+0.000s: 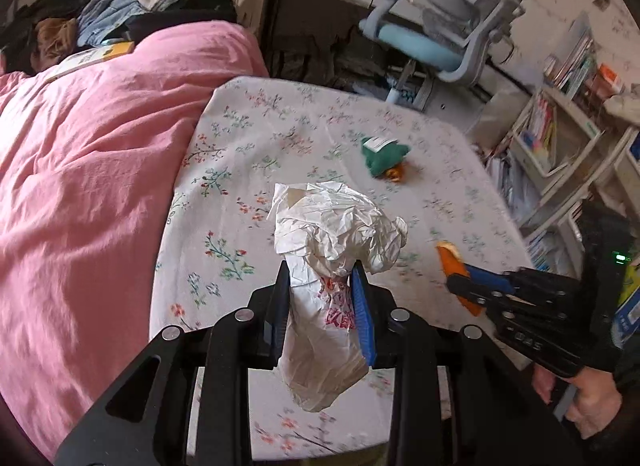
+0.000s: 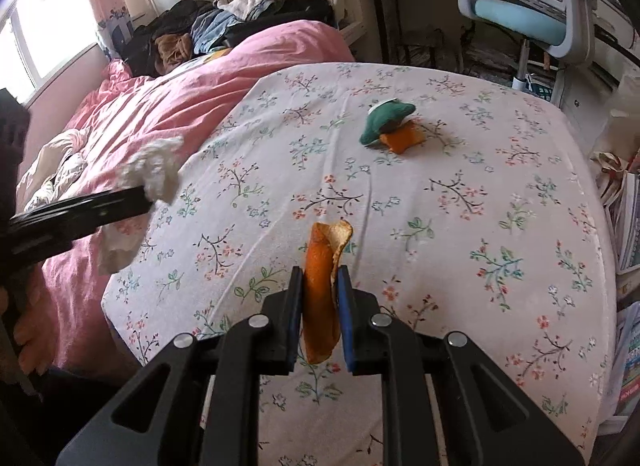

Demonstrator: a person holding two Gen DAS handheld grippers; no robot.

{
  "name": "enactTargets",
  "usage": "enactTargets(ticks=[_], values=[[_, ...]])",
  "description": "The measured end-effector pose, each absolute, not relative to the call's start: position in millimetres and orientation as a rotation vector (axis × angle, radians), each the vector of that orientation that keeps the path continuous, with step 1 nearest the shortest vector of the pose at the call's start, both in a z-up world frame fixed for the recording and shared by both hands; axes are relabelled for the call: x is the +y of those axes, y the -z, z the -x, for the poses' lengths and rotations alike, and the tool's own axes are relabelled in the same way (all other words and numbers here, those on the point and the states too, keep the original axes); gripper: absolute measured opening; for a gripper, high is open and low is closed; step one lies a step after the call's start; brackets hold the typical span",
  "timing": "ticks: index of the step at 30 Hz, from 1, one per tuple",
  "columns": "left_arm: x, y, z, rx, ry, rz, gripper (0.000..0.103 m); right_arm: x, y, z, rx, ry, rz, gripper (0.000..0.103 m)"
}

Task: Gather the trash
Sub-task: 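Carry tissue and peel over the yellow bin and open both tools to drop them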

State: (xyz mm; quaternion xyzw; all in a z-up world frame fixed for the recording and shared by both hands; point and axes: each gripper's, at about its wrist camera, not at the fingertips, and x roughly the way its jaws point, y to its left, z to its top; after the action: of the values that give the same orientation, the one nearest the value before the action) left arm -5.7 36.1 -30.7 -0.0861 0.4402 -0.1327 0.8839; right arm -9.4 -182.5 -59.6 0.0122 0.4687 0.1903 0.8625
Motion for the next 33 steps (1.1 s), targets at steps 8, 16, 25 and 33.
enactTargets(ticks=[8, 16, 25, 33], values=[[21.6, 26.9, 26.3, 0.902, 0.289, 0.137, 0.029, -184.0, 56.3, 13.9, 0.964, -0.391, -0.048, 0.018], [23.6, 27.8, 23.8, 0.903, 0.283, 0.138, 0.029, -178.9, 61.7, 13.6, 0.975, -0.395, -0.028, 0.018], [19.7, 29.7, 20.6, 0.907, 0.279, 0.116, 0.029, -178.9, 63.6, 12.4, 0.977, -0.397, -0.027, 0.018], [17.8, 32.2, 19.5, 0.914, 0.276, 0.106, 0.029, -181.1, 63.4, 13.3, 0.975, -0.398, -0.031, 0.018]])
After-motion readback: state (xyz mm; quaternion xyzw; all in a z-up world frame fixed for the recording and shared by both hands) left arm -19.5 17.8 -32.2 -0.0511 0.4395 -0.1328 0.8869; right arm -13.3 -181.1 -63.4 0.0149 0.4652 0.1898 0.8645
